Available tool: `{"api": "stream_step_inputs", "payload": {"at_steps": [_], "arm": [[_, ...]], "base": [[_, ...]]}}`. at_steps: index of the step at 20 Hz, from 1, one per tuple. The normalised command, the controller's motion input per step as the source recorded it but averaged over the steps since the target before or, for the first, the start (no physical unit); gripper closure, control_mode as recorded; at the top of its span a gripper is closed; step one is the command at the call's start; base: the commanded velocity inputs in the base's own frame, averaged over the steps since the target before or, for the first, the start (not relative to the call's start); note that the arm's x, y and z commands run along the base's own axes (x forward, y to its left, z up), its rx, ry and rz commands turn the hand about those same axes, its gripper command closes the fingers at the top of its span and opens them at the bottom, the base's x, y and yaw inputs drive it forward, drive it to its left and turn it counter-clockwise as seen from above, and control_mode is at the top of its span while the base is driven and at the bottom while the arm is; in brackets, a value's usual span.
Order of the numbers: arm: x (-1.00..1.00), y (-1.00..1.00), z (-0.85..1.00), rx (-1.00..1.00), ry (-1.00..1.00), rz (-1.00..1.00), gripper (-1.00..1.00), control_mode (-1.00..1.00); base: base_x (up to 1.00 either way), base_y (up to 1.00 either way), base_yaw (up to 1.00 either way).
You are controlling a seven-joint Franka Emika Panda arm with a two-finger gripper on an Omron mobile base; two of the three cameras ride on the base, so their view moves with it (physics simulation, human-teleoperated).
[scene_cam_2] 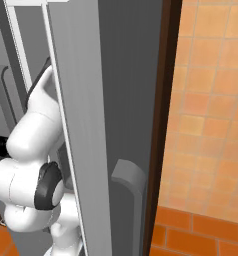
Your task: Place one lemon and one chicken drumstick in each tupperware on the nearby counter, to pack two identical lunches.
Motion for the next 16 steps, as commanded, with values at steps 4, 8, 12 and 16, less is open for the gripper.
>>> {"api": "stream_step_inputs", "payload": {"at_steps": [4,8,12,16], "arm": [[0.00,0.12,-0.42,-0.09,0.03,0.00,1.00,-1.00],[0.00,0.06,-0.19,-0.04,-0.04,0.00,1.00,-1.00],[-0.18,-0.05,-0.01,0.00,-0.02,0.00,1.00,-1.00],[-0.99,-0.44,0.33,0.09,-0.10,-0.05,1.00,-1.00]], "base": [[0.00,0.00,0.00],[0.00,0.00,0.00],[0.00,0.00,0.00],[0.00,0.00,0.00]]}}
